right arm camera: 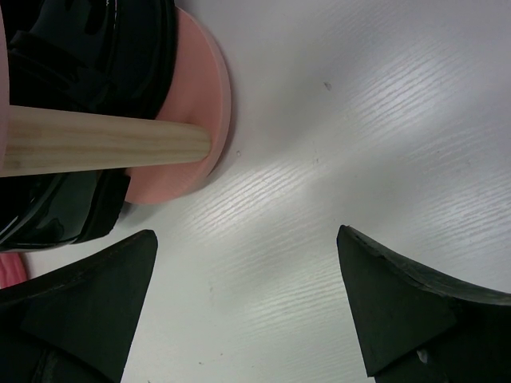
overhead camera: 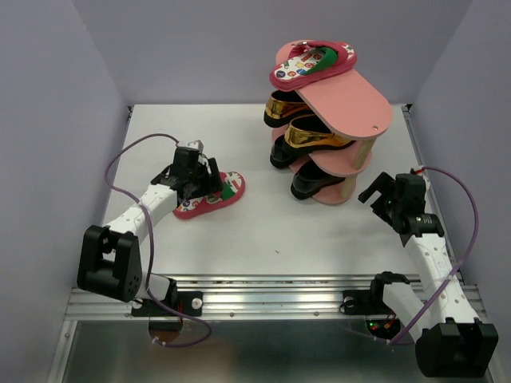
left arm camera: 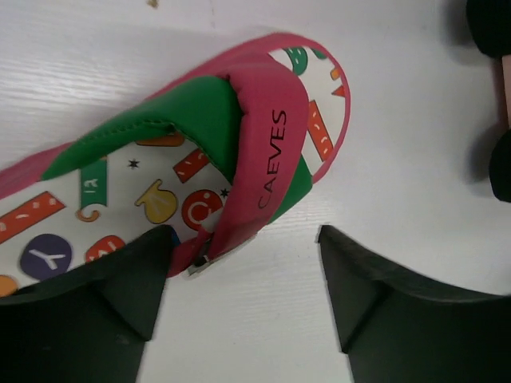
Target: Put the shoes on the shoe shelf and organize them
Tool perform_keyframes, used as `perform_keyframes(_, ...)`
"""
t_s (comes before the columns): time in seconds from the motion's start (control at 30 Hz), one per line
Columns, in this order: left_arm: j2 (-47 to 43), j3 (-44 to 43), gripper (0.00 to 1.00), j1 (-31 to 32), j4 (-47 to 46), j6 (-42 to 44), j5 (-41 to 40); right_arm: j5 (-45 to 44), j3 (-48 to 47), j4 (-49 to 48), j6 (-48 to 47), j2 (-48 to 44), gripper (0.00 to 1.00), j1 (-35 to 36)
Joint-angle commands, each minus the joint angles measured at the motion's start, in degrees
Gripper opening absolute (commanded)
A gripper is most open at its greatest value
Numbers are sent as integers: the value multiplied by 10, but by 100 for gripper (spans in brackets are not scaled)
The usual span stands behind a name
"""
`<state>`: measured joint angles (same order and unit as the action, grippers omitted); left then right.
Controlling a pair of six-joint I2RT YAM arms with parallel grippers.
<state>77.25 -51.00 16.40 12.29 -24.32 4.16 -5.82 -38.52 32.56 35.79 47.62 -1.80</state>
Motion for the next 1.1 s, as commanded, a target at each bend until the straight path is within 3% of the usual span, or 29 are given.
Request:
perform_keyframes(0.0, 28, 22, 71, 4, -39, 16, 115, -3, -12, -18, -5, -12, 100, -1)
perform_keyframes(0.03, 32, 23, 62, 6, -52, 10, 134, -5, -12, -18, -5, -12, 100, -1)
perform_keyframes(0.07, 35, 24, 31, 12, -78, 0, 169, -6, -13, -14, -7, -12, 100, -1)
perform_keyframes(0.1, 37, 21, 30, 14, -78, -7, 182, -6, -14, -13, -7, -12, 100, -1)
perform_keyframes(0.13, 42, 18, 7, 18, -91, -13, 192, -6, -15, -12, -7, -13, 100, -1)
perform_keyframes(0.17, 45, 7, 0, 21, -94, -16, 210, -6, -15, -11, -6, -13, 100, -1)
perform_keyframes(0.37, 27, -17, 0, 42, -108, -34, 225, -4, -14, -13, -1, -11, 100, -1)
perform_keyframes(0.4, 26, -19, 0, 44, -108, -34, 218, -4, -14, -13, -1, -11, 100, -1)
perform_keyframes(0.47, 26, -22, 17, 47, -92, -27, 188, -3, -13, -14, -1, -10, 100, -1)
perform_keyframes(0.5, 28, -22, 35, 49, -86, -23, 179, -3, -14, -14, -2, -10, 100, -1)
perform_keyframes(0.57, 33, -22, 53, 60, -72, -13, 164, -3, -14, -14, -2, -9, 100, -1)
perform_keyframes(0.6, 34, -25, 68, 71, -64, -8, 131, -2, -14, -14, -3, -9, 100, -1)
perform_keyframes(0.67, 48, -46, 82, 114, -26, 8, 69, -2, -16, -16, -5, -7, 100, -1)
perform_keyframes(0.8, 67, -58, 83, 165, 1, 9, 25, 2, -13, -19, -3, -5, 100, -1)
perform_keyframes(1.07, 47, -48, 77, 175, -2, 3, -2, 0, -10, -18, -8, -9, 100, -1)
